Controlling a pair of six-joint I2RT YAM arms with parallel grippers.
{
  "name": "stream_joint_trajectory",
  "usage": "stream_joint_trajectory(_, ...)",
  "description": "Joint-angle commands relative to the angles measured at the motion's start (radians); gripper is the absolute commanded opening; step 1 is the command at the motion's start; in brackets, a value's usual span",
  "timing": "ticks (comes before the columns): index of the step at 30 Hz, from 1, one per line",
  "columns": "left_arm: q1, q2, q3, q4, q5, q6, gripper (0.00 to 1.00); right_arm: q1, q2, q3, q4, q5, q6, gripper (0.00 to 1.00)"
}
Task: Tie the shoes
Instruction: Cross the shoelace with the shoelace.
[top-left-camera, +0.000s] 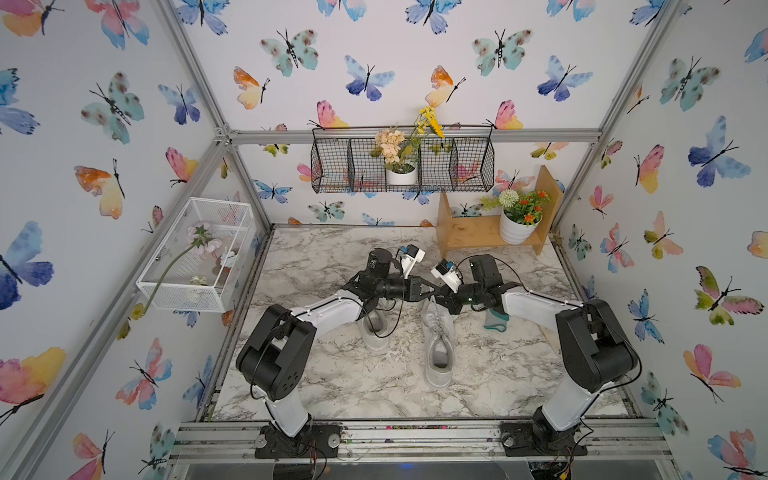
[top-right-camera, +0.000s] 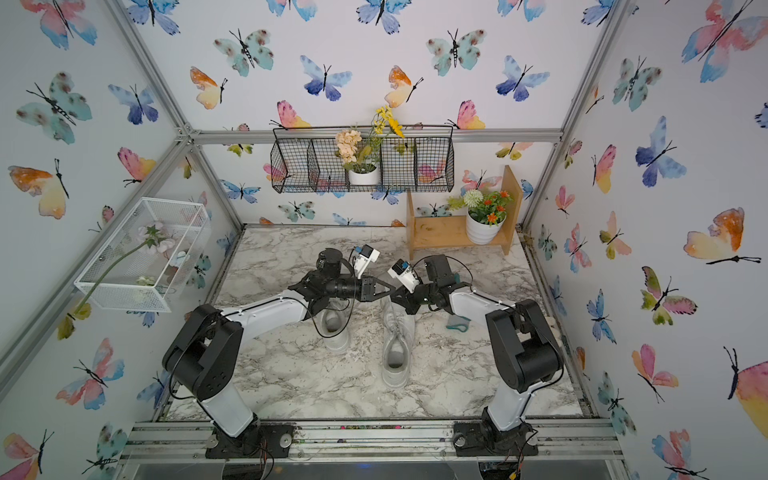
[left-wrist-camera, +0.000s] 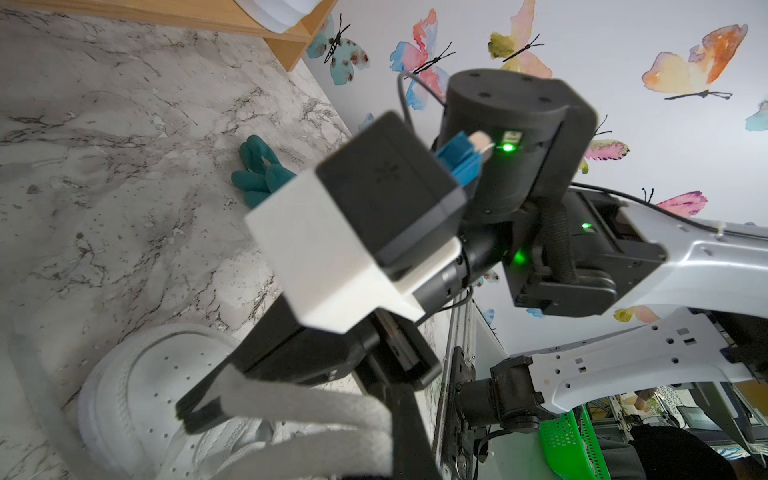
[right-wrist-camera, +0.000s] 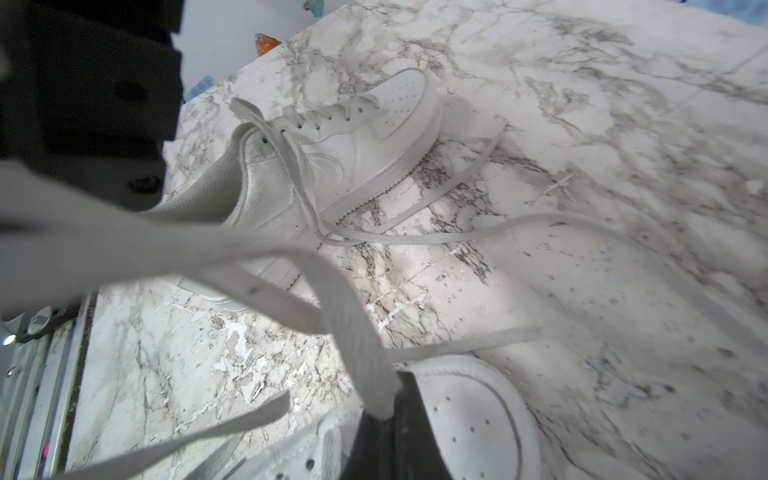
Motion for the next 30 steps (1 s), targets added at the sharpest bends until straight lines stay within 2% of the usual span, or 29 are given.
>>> stream_joint_trajectory(1,-0.011,0.032,0.039,-0.02,0.01,0.025,0.0,0.001,-0.074,0.031,-0.184,0.188,0.017,0.02)
stream_joint_trajectory(8,-0.05,0.077,0.092,-0.03,0.019,0.031,0.0,0.0,-0.258,0.09,-0.422,0.414,0.087,0.02)
stream_joint_trajectory(11,-0.064,0.094,0.11,-0.029,0.023,0.032,0.0,0.0,-0.324,0.135,-0.519,0.436,0.112,0.02)
stream_joint_trajectory(21,-0.1,0.165,0.159,-0.029,0.011,0.033,0.0,0.001,-0.413,0.302,-0.798,0.323,0.16,0.02)
stream_joint_trajectory(30,-0.11,0.192,0.169,-0.027,-0.006,0.03,0.0,0.002,-0.414,0.306,-0.764,0.161,0.224,0.02)
